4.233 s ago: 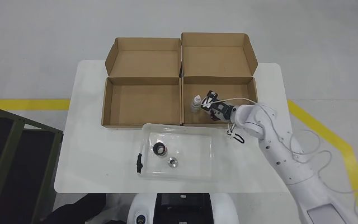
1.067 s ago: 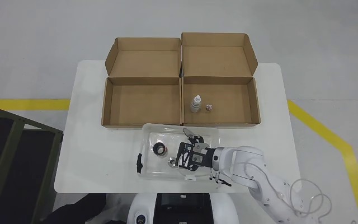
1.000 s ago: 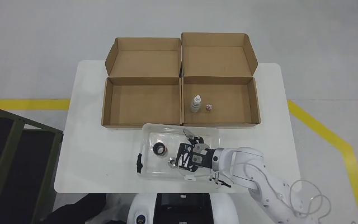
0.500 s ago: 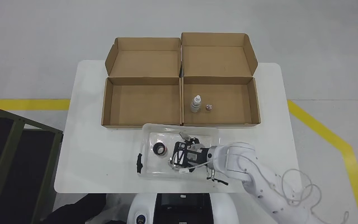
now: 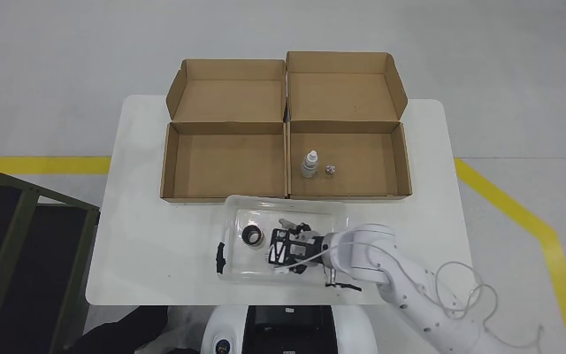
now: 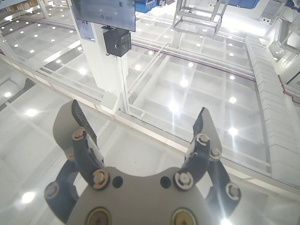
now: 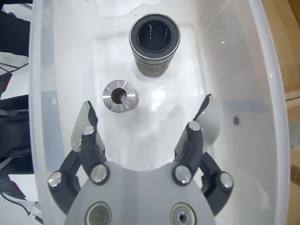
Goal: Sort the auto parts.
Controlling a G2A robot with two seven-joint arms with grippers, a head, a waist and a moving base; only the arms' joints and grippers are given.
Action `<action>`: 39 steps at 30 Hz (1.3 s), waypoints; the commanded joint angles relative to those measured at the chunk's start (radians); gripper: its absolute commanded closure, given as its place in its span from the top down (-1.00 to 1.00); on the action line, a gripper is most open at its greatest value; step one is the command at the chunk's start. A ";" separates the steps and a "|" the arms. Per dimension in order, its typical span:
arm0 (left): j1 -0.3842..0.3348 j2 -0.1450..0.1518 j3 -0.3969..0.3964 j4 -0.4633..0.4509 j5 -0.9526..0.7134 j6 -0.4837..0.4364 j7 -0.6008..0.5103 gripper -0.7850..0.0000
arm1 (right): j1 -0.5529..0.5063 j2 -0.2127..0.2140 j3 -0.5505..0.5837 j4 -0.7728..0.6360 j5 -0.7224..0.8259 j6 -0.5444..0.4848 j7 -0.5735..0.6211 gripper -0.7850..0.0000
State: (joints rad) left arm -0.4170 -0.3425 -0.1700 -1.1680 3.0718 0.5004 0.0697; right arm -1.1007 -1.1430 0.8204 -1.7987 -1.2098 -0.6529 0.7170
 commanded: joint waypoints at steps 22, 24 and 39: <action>0.000 0.000 0.000 0.000 0.000 0.000 0.000 1.00 | 0.069 -0.035 -0.109 0.074 -0.001 -0.004 0.029 -0.15; 0.000 0.000 0.000 0.000 0.000 0.000 0.000 1.00 | 0.073 -0.037 -0.113 0.074 0.003 -0.005 0.034 -0.44; 0.000 0.000 0.000 0.000 0.000 0.000 0.000 1.00 | 0.034 -0.017 -0.042 -0.043 0.035 -0.002 0.087 -1.00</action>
State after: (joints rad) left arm -0.4170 -0.3425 -0.1700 -1.1680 3.0718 0.5004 0.0697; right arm -1.0597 -1.1632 0.7693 -1.8251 -1.1770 -0.6534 0.7997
